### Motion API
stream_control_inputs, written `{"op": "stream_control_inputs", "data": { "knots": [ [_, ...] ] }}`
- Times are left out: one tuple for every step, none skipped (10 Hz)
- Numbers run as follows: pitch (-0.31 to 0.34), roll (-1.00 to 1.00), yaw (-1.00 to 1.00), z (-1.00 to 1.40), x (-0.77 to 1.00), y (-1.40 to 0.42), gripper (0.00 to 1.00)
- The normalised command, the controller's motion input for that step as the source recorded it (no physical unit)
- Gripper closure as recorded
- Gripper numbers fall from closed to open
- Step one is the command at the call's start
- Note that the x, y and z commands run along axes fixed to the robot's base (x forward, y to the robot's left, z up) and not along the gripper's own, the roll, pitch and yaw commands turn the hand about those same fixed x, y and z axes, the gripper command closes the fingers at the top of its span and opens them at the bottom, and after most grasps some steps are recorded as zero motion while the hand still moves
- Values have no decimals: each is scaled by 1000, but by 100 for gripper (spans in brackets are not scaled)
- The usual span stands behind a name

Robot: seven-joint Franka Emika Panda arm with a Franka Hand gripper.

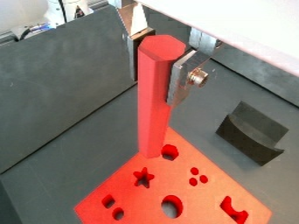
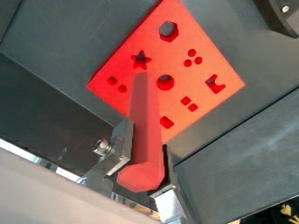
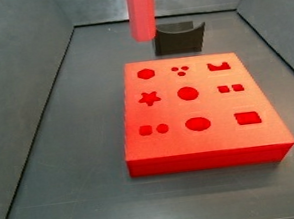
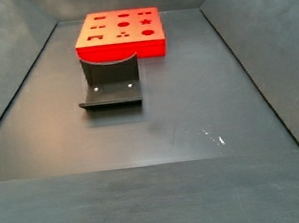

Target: Insert the hexagon object.

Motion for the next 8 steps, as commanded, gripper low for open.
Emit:
{"op": "stream_control_inputs", "data": {
  "knots": [
    [-4, 77, -409, -269, 0, 149, 100],
    [0, 89, -720, -269, 11, 269, 100],
    [0, 91, -826, -257, 51, 174, 100],
    [0, 54, -909, -263, 89, 120, 100],
    [0, 13, -954, -257, 114, 97, 100],
    [0, 0, -940, -246, 143, 114, 100],
    [0, 0, -857, -243, 237, 197, 100],
    [0, 0, -631, -346, 146, 423, 100]
  ]
}}
